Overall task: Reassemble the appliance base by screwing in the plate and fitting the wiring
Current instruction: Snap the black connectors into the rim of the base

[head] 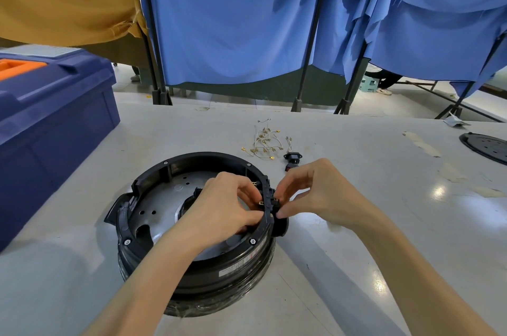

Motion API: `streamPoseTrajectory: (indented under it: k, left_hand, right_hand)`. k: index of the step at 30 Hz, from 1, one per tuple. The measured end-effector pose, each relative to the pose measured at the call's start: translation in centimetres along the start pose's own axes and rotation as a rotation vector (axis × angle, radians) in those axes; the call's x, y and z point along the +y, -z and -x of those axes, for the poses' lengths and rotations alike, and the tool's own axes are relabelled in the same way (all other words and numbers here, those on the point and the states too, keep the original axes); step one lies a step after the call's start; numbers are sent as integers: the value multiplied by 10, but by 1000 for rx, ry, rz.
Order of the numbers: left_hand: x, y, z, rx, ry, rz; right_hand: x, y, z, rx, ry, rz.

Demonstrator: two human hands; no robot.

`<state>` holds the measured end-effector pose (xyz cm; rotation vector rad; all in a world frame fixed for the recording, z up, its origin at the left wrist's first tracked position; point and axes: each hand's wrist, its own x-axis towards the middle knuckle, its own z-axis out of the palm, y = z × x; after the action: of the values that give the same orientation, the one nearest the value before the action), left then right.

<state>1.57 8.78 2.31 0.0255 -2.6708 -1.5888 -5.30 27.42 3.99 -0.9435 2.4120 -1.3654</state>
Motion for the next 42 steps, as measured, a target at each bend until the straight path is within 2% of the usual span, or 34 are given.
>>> streamPoseTrajectory:
  k: [7,13,19,25,30,32,34,36,39,42]
  left_hand:
    - [-1,-1,-2,41,-38,-72]
    - [-2,-4,-3,65,-95,-154]
    - [0,-5,-1,72,-140,-254]
    - [-1,-4,-2,60,-143,-247]
    - [-6,-5,-4,72,-117,-222]
    - [-7,-5,-5,69,-112,-199]
    - [-8,-6,-6,65,-115,-188]
    - [-10,-6,-7,63,-118,-186]
    - [-11,-6,-8,59,-126,-174]
    - [-12,-6,-9,57,-142,-180]
  right_hand:
    - [7,-12,-7,123,-99,10]
    - [12,-14,-7,106,-107,-58]
    - [16,-20,-10,161,-114,8]
    - [19,-18,-12,135,-116,-24]
    - [11,3,-10,-14,-88,-56]
    - [15,19,-12,108,-111,-80]
    - [25,33,-14,323,-185,14]
    - [39,37,-18,404,-275,178]
    - [55,26,-30,341,-321,330]
    - [65,9,-47,259,-283,454]
